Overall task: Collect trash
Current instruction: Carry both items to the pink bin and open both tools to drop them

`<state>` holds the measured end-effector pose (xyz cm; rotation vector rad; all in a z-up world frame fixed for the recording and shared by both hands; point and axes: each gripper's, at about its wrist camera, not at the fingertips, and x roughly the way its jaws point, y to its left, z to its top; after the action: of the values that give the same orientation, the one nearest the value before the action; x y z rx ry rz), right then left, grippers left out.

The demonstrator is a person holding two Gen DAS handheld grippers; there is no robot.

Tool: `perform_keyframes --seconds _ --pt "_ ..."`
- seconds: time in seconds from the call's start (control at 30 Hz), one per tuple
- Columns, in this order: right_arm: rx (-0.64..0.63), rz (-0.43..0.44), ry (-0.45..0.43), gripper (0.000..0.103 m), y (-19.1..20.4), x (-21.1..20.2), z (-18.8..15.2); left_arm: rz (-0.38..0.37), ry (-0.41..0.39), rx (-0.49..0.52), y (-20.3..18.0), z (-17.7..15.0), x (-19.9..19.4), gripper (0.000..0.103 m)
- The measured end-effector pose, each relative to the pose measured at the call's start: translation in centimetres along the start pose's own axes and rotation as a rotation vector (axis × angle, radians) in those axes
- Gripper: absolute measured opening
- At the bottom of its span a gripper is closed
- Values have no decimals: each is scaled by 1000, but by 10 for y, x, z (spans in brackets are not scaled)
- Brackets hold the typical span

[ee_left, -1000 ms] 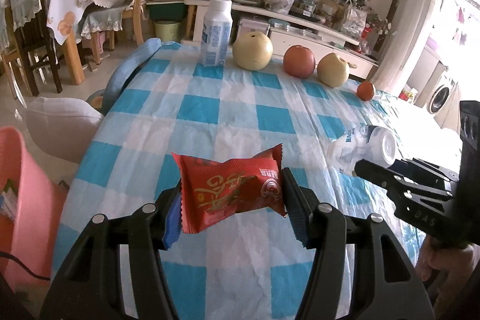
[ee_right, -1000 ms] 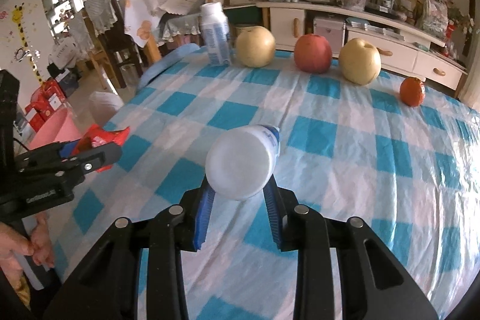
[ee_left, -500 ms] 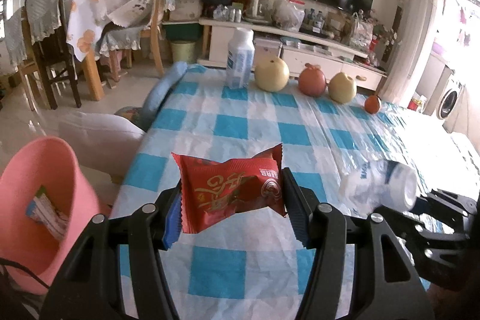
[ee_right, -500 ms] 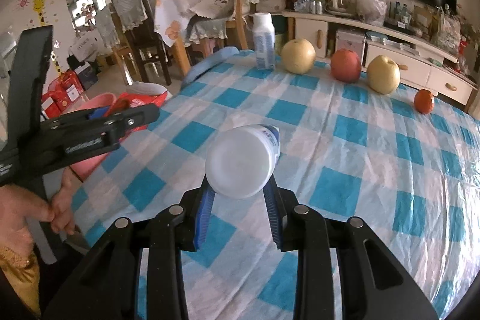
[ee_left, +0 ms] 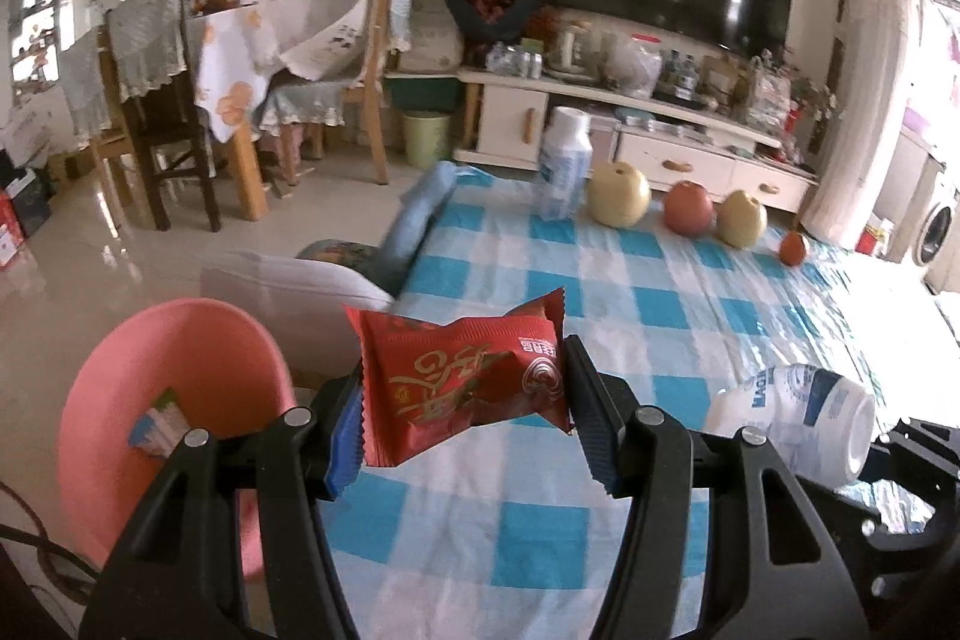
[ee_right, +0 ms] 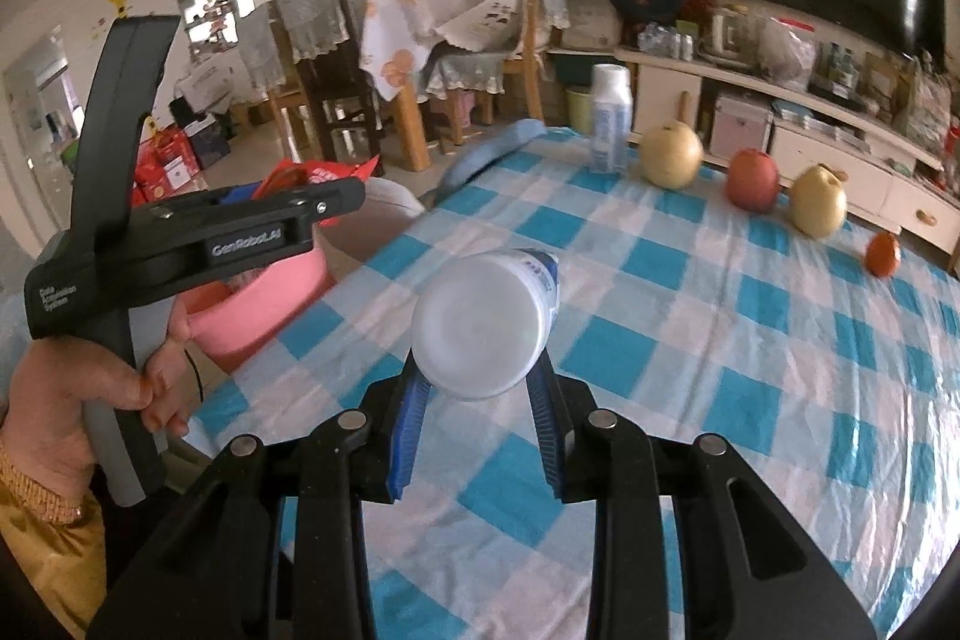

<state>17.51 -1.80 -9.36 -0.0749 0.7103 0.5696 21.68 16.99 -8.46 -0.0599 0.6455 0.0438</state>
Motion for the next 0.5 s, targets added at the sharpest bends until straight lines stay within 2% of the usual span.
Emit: perform_keyframes --seconds 0.5 --pt "-123 141 -4 34 94 46 47 180 -8 -164 94 6 -12 59"
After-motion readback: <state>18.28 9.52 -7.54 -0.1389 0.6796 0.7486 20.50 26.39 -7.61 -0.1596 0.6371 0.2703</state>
